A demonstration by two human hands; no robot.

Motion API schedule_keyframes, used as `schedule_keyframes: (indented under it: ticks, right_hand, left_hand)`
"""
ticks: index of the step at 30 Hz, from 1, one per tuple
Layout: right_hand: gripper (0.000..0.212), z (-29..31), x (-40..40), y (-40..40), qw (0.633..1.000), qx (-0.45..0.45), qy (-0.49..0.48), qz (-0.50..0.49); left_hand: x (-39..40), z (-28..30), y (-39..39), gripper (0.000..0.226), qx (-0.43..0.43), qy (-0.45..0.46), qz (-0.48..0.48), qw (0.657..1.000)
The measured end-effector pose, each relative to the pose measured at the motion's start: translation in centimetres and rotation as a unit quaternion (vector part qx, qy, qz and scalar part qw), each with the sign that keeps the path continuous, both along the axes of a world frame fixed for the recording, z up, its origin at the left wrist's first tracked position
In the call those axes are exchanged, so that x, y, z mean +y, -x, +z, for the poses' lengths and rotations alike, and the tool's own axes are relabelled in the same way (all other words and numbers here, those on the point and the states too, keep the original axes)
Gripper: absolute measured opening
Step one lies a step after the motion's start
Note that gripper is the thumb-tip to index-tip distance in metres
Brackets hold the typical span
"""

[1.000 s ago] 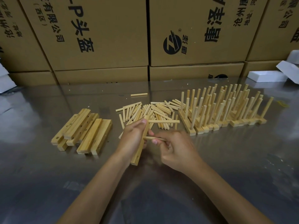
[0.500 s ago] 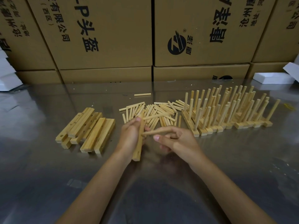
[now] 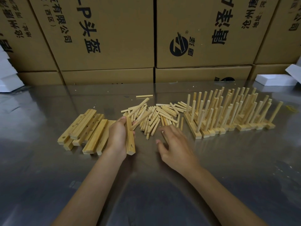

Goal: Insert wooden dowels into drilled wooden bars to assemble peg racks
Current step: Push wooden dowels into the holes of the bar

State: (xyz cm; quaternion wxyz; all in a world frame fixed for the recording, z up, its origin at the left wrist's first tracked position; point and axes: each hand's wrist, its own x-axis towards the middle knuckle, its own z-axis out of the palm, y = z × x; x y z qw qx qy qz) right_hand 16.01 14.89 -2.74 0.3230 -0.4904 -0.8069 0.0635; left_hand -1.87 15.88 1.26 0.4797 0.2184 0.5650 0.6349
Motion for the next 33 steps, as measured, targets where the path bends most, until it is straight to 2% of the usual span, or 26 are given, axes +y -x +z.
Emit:
schedule_keyframes:
  ticks: [3,8,10,12,14,15,20,24,29,33]
  right_hand:
    - [0.034,0.1,-0.1,-0.4,0.996,-0.033,0.019,-0.076]
    - [0.005,0.7,-0.2,-0.7,0.992,-0.013,0.056,-0.113]
    - [0.008,1.2,-0.5,-1.0,0.995,-0.002,0.071,-0.072]
    - [0.013,1.9,-1.1,-1.1,0.986,0.084,0.139,0.024]
    - [0.019,2.8,-2.1,-0.8,0.941,0.203,0.236,0.129]
    - [0.021,3.0,-2.4,-0.5,0.925,0.232,0.256,0.160]
    - [0.020,2.6,-2.9,0.5,0.927,0.253,0.220,0.166]
    - [0.018,2.4,-2.9,0.4,0.957,0.197,0.152,0.153]
    - [0.019,2.7,-3.2,0.4,0.972,0.139,0.069,0.177]
    - [0.020,3.1,-3.2,0.5,0.981,0.103,0.031,0.160]
  left_hand:
    - [0.0,0.0,-0.2,0.022,-0.008,0.006,-0.010,1.000]
    - [-0.4,-0.2,-0.4,0.033,-0.068,0.011,-0.072,0.995]
    - [-0.5,-0.2,-0.6,0.032,-0.082,0.008,-0.075,0.994]
    - [-0.5,-0.1,-0.7,0.033,-0.090,0.004,-0.080,0.993]
    - [-0.5,-0.1,-0.9,0.035,-0.087,0.003,-0.085,0.993]
    - [-0.5,-0.1,-0.9,0.037,-0.080,0.005,-0.084,0.993]
    - [-0.6,0.0,-1.1,0.039,-0.055,0.016,-0.075,0.996]
    - [-0.5,0.1,-1.3,0.037,-0.035,0.001,-0.073,0.997]
    - [-0.6,0.0,-1.4,0.037,0.025,-0.014,-0.068,0.997]
    - [-0.9,-0.2,-2.0,0.036,0.057,-0.034,-0.069,0.995]
